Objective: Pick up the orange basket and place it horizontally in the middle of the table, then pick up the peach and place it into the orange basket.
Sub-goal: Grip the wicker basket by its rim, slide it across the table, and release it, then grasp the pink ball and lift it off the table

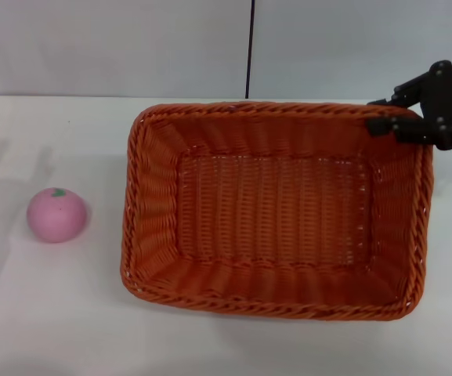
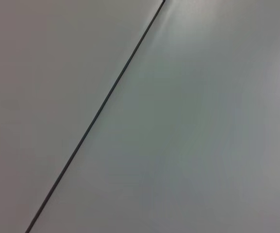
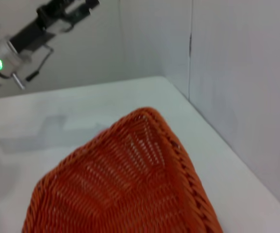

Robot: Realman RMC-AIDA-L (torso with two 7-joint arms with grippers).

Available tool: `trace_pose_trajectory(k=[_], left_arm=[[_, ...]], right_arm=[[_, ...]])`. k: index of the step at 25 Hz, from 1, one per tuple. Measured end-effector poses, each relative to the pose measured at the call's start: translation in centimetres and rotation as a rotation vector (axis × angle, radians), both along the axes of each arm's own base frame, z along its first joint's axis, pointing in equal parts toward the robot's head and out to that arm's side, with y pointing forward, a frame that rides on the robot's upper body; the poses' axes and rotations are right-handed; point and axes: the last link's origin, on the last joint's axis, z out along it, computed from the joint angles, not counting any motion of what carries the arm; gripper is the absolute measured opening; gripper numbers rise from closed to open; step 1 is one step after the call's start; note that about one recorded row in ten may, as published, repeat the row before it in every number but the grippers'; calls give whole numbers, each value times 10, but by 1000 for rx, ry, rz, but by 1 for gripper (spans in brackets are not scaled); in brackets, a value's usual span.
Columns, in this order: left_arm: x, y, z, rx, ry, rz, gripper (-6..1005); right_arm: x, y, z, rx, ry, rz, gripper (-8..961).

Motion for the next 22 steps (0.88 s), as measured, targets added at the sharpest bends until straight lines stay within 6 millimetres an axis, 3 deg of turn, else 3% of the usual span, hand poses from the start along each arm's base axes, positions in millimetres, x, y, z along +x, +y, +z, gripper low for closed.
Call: trace_pose_trajectory(k=[15, 22], left_arm=[[1, 4, -1, -8, 5, -5, 805], [1, -1, -5, -58, 32, -27, 804]], right_arm=[[-3, 13, -3, 68, -7, -9, 337], [9, 2, 12, 288, 269, -11, 448]])
